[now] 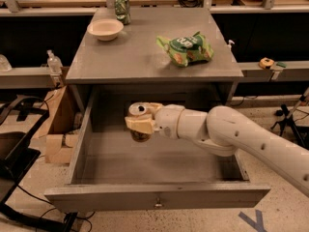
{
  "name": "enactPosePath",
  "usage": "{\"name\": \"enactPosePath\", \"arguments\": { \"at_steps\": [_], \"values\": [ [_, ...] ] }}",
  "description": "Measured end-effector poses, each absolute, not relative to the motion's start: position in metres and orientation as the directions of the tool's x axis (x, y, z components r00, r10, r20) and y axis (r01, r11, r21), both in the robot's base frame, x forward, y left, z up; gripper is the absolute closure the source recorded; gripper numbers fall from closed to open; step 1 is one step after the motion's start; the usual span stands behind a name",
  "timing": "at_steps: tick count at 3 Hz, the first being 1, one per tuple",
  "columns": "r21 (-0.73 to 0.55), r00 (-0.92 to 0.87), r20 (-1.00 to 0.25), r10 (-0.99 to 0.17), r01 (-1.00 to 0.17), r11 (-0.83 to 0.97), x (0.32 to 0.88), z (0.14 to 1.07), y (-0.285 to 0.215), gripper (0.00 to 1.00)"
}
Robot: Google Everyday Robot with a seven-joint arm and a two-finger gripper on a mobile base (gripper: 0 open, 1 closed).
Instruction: Place orange can into top drawer
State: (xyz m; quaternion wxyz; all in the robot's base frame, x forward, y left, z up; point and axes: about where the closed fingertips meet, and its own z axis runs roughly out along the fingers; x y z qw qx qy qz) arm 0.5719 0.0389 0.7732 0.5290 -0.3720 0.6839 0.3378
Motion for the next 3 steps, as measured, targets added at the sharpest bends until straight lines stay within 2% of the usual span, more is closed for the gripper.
{"name": "enactPosePath", "arguments": {
  "at_steps": [1,2,3],
  "values": [
    [0.036,-0.122,-0.974,-0.188,-0.914,0.405,0.599,0.735,0.071,1.00],
    [0.023,-0.077,-0.984,-0.160,-0.948,0.316,0.616,0.686,0.104,1.00],
    [0.027,-0.075,-0.984,-0.163,-0.959,0.281,0.613,0.654,0.123,1.00]
  ]
}}
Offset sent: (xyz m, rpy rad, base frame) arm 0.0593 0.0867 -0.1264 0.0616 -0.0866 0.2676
